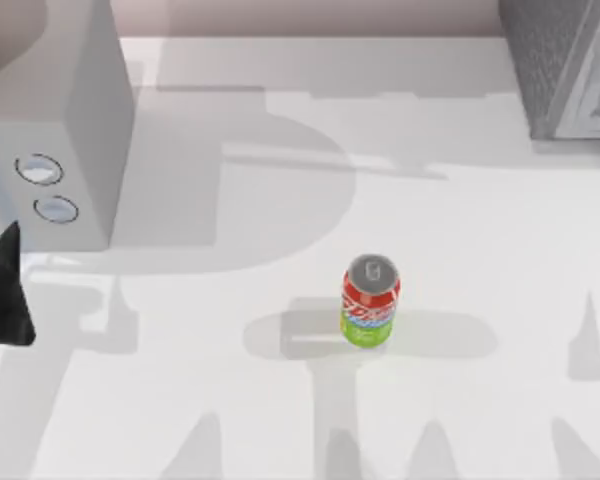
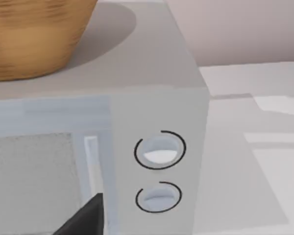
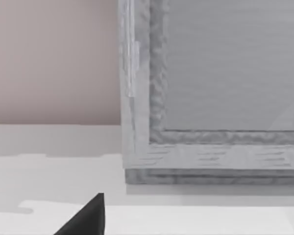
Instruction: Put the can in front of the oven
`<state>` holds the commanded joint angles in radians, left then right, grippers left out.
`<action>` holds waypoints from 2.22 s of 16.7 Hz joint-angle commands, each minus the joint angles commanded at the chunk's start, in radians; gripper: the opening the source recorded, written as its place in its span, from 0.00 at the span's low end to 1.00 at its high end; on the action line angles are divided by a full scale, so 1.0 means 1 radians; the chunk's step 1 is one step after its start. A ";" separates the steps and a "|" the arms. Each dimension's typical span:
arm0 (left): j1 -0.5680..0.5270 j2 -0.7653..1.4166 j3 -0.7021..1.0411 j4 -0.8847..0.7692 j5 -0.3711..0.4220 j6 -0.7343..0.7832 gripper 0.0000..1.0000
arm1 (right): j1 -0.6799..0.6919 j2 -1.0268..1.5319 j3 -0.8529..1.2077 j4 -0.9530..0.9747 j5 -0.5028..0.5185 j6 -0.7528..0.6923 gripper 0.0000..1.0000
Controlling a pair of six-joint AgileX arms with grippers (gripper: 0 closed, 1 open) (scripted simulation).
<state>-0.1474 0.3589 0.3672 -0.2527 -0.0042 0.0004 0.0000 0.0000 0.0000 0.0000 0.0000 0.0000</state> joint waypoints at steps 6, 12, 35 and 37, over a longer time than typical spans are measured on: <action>-0.219 0.647 0.593 -0.386 0.008 -0.008 1.00 | 0.000 0.000 0.000 0.000 0.000 0.000 1.00; -0.442 1.324 1.182 -0.786 0.026 -0.019 1.00 | 0.000 0.000 0.000 0.000 0.000 0.000 1.00; -0.683 1.975 1.645 -0.996 0.010 -0.014 1.00 | 0.000 0.000 0.000 0.000 0.000 0.000 1.00; -0.683 1.976 1.606 -0.958 0.010 -0.015 1.00 | 0.000 0.000 0.000 0.000 0.000 0.000 1.00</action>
<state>-0.8309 2.3350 1.9732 -1.2104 0.0059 -0.0144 0.0000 0.0000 0.0000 0.0000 0.0000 0.0000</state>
